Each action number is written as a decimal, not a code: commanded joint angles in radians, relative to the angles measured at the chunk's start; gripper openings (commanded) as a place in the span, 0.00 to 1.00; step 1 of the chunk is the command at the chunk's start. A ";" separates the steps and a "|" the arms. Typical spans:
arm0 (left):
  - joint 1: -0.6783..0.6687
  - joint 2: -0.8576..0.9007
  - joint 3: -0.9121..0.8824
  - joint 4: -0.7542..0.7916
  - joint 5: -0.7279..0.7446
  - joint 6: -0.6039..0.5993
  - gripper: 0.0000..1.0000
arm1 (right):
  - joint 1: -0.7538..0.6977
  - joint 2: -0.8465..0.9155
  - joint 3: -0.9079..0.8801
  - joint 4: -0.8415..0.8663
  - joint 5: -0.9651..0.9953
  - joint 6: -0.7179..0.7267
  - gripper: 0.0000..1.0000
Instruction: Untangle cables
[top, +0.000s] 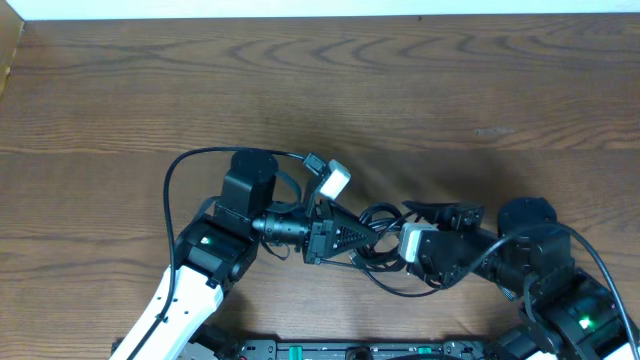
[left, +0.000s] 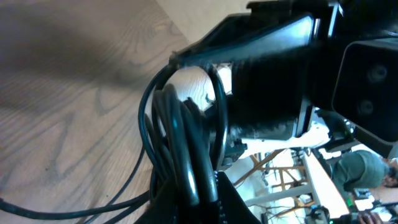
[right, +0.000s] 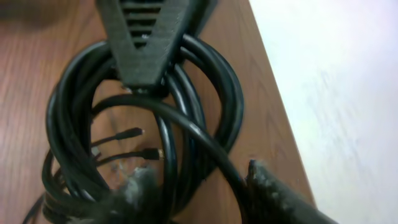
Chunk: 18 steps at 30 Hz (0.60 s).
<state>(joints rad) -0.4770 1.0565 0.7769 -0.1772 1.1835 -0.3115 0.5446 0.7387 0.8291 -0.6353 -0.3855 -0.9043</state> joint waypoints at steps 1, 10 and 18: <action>-0.005 -0.013 0.021 0.006 0.036 0.046 0.08 | -0.005 0.010 0.008 -0.002 -0.025 -0.002 0.11; -0.004 -0.013 0.021 0.004 -0.007 0.034 0.07 | -0.005 0.010 0.008 -0.002 -0.012 0.000 0.01; 0.044 -0.013 0.021 -0.052 -0.229 -0.182 0.08 | -0.022 -0.002 0.008 0.022 0.109 0.153 0.01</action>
<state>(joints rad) -0.4637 1.0565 0.7769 -0.2077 1.0630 -0.3809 0.5426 0.7460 0.8291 -0.6285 -0.3408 -0.8516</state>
